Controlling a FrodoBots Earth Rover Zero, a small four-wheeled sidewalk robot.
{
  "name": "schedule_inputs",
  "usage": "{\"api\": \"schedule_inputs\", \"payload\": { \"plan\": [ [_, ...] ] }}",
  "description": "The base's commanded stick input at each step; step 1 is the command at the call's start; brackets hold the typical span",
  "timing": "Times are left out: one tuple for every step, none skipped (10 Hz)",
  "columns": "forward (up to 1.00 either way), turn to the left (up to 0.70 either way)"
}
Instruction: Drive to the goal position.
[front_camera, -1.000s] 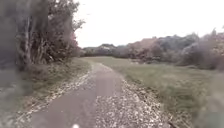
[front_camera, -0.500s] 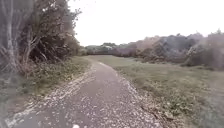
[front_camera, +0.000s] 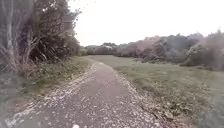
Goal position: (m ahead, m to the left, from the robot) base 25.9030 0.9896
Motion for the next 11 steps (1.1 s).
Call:
{"api": "schedule_inputs", "payload": {
  "plan": [
    [1.00, 0.00],
    [1.00, 0.00],
    [1.00, 0.00],
    [1.00, 0.00],
    [1.00, 0.00],
    [1.00, 0.00],
    [1.00, 0.00],
    [1.00, 0.00],
    [1.00, 0.00],
    [1.00, 0.00],
    [1.00, 0.00]
  ]
}}
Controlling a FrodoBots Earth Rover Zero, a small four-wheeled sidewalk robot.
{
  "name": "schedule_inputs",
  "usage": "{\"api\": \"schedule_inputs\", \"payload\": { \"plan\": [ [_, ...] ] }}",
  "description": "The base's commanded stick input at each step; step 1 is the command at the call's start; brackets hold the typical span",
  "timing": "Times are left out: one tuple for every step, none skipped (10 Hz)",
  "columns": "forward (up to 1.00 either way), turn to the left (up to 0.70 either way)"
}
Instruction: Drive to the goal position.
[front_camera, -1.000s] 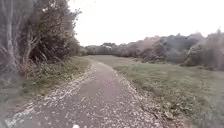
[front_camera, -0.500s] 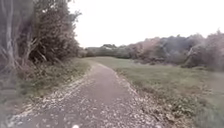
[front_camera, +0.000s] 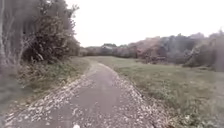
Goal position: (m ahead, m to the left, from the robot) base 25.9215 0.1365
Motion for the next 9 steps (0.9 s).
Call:
{"api": "schedule_inputs", "payload": {
  "plan": [
    [1.00, 0.00],
    [1.00, 0.00],
    [0.56, 0.00],
    [0.11, 0.00],
    [0.00, 0.00],
    [0.00, 0.00],
    [0.00, 0.00],
    [0.00, 0.00],
    [0.00, 0.00]
  ]
}}
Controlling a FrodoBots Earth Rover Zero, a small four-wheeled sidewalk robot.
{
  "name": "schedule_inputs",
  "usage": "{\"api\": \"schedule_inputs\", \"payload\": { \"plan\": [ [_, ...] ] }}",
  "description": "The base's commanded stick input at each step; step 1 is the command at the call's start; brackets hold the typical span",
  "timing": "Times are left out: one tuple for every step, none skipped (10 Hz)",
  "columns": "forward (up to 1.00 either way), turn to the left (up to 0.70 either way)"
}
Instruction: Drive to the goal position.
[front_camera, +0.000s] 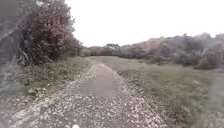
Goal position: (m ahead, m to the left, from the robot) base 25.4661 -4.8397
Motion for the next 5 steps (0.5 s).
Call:
{"api": "schedule_inputs", "payload": {
  "plan": [
    [0.00, 0.00],
    [0.00, 0.00],
    [0.00, 0.00],
    [0.00, 0.00],
    [0.03, 0.00]
  ]
}}
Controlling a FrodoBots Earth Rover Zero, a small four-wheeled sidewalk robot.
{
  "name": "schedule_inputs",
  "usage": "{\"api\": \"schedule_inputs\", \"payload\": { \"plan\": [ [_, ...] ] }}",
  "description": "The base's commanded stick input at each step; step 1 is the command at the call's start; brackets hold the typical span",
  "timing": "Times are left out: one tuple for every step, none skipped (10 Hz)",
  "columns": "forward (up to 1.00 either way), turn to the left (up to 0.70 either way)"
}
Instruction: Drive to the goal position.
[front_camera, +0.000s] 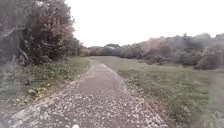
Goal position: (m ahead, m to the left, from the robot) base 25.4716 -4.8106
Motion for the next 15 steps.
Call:
{"api": "schedule_inputs", "payload": {
  "plan": [
    [0.46, 0.00],
    [0.90, 0.00],
    [1.00, 0.00],
    [1.00, 0.00],
    [1.00, 0.00],
    [1.00, 0.00],
    [1.00, 0.00],
    [1.00, 0.00],
    [1.00, 0.00],
    [1.00, 0.00],
    [1.00, 0.00],
    [1.00, 0.00],
    [1.00, 0.00],
    [1.00, 0.00],
    [1.00, 0.00]
  ]
}}
